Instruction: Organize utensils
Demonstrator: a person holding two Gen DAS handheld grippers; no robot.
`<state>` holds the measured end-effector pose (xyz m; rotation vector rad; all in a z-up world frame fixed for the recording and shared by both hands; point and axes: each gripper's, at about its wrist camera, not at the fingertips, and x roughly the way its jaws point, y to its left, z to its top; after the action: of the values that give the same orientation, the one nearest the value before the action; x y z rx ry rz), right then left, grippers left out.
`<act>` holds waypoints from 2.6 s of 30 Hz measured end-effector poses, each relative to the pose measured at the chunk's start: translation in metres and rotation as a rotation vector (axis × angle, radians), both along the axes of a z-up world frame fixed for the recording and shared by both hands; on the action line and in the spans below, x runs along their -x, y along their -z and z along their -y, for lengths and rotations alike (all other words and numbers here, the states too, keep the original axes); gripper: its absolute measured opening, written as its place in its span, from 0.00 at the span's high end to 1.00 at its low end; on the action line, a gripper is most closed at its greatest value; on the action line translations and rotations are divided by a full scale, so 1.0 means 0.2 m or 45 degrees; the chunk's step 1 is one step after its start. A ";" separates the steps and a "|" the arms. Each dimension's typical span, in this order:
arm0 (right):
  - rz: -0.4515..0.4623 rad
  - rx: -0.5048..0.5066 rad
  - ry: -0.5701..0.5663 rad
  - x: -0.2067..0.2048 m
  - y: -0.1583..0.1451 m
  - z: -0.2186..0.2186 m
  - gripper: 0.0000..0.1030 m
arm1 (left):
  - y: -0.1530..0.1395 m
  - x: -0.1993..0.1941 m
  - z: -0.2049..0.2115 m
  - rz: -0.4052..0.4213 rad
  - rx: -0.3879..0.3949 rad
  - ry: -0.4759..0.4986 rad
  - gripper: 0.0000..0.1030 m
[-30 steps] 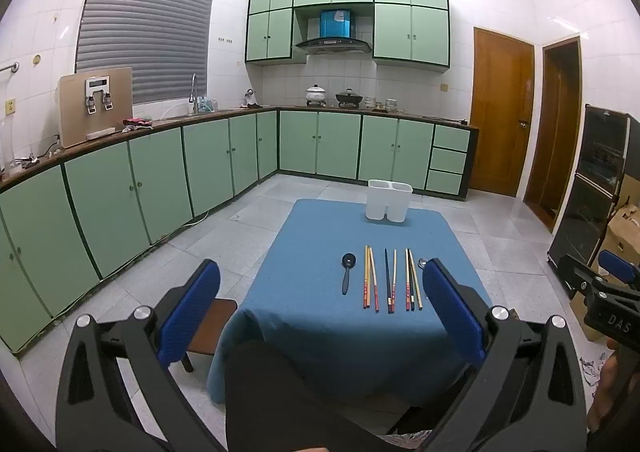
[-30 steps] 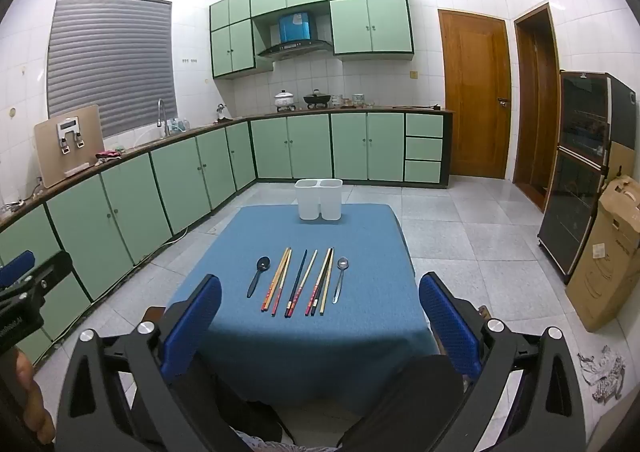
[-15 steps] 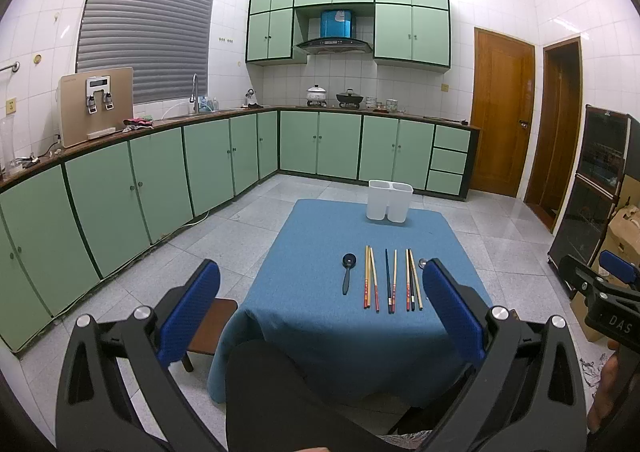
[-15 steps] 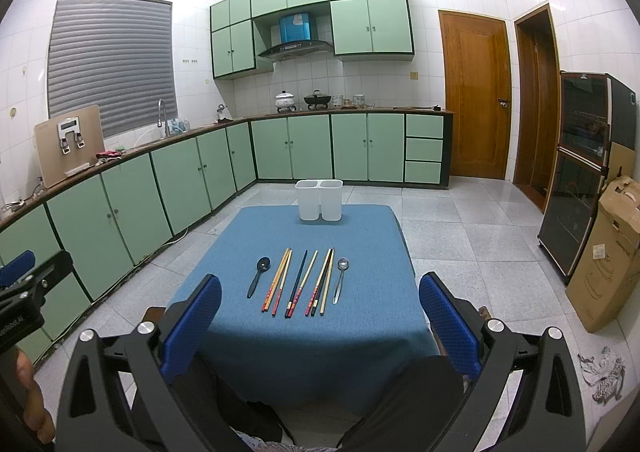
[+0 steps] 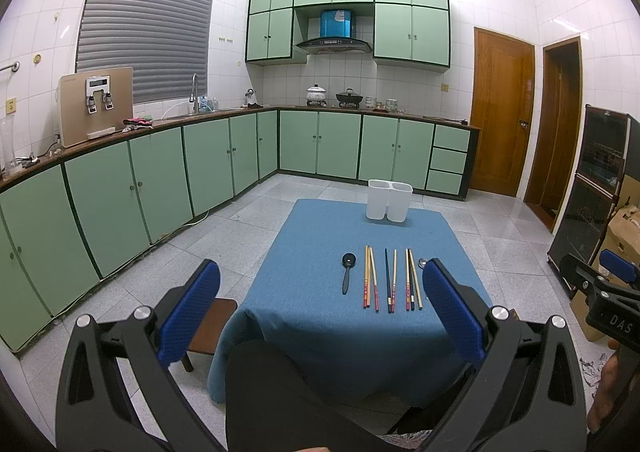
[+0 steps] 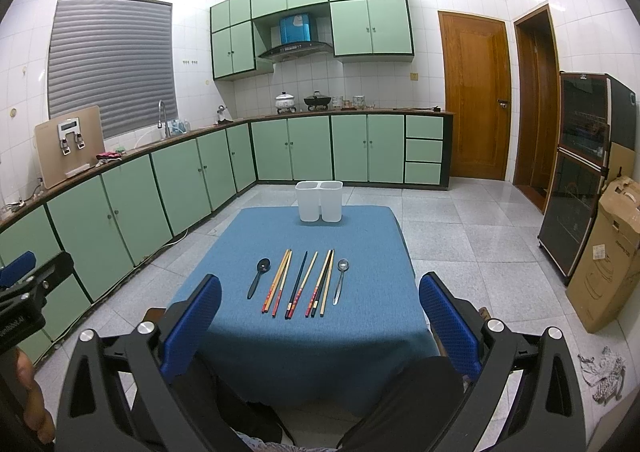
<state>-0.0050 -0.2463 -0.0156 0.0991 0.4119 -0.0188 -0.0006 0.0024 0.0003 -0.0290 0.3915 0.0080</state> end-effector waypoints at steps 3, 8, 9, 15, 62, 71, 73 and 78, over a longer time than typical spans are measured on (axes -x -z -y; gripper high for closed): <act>0.000 -0.001 0.000 0.00 0.00 0.00 0.06 | 0.01 -0.01 0.00 0.000 0.000 0.001 0.05; 0.000 0.000 -0.001 0.00 0.00 0.00 0.06 | 0.01 -0.01 -0.01 -0.001 0.000 0.002 0.05; 0.001 0.000 0.000 0.00 0.00 0.00 0.06 | 0.01 -0.01 0.00 0.000 -0.001 0.000 0.05; 0.002 -0.001 0.000 0.00 0.00 0.01 0.06 | 0.01 -0.01 -0.01 -0.001 0.000 0.001 0.05; -0.015 0.000 0.000 -0.06 0.03 0.00 0.06 | 0.17 -0.16 0.05 -0.073 -0.003 0.105 0.05; -0.157 0.016 -0.011 -0.41 0.33 0.05 0.09 | 0.43 -0.58 0.01 -0.199 0.039 0.184 0.05; -0.194 0.014 -0.023 -0.51 0.40 0.05 0.13 | 0.52 -0.70 0.01 -0.240 0.031 0.195 0.05; -0.297 -0.003 0.003 -0.78 0.63 0.10 0.19 | 0.75 -1.00 0.02 -0.331 0.010 0.211 0.05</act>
<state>0.1517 -0.2664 -0.1420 0.1002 0.6452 -0.0324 0.1992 -0.0018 -0.1506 -0.0028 0.6528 -0.1546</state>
